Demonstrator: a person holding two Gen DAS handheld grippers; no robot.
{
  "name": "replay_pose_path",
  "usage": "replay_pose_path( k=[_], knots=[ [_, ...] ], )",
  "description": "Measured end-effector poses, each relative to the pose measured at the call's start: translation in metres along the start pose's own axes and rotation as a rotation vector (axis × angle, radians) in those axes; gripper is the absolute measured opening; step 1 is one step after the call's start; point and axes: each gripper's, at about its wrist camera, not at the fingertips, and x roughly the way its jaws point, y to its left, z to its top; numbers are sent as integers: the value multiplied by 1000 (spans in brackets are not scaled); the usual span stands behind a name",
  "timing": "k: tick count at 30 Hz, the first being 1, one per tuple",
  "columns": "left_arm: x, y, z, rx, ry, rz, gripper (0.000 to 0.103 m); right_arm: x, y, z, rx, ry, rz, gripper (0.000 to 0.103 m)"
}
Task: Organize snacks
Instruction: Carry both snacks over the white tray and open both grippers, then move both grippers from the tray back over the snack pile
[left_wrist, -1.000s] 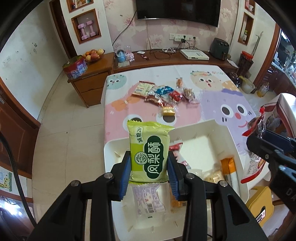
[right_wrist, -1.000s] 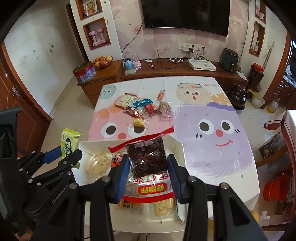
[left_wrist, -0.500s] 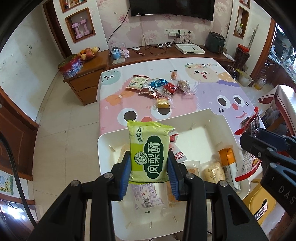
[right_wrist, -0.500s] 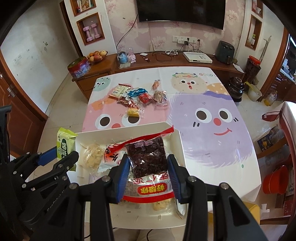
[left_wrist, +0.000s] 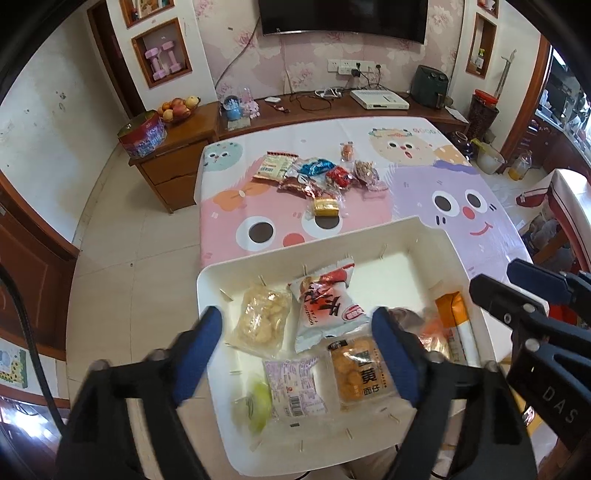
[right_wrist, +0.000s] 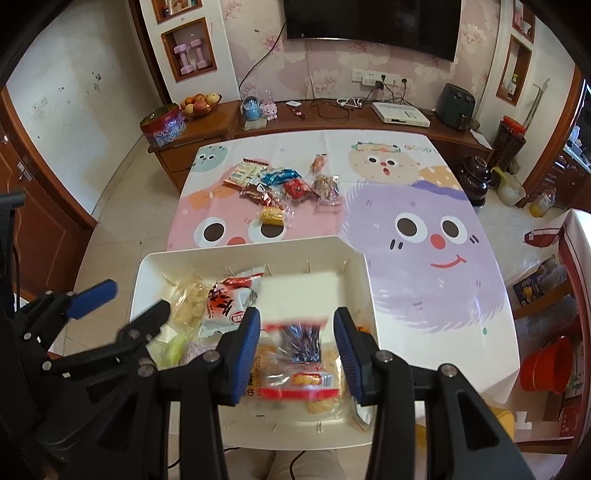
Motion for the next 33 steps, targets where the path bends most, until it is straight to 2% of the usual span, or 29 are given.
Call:
replay_pose_path(
  k=[3,11,22,30,33],
  knots=[
    [-1,3,0,-11,-2,-9,84,-1,0,-1,2,-2,7,47],
    [-1,5,1,-18,-8,-10,84,-6,2,2,13,-27,43,47],
    [-3,12,4,-43,-18,-12,84,-10,-9,3,93,-57,155,47],
    [1,17,6,-60,-14,-11,84,-13,-10,6,107,-75,124,47],
    [3,19,7,-65,-12,-9,84,-12,-7,9,88,-71,63,47]
  ],
)
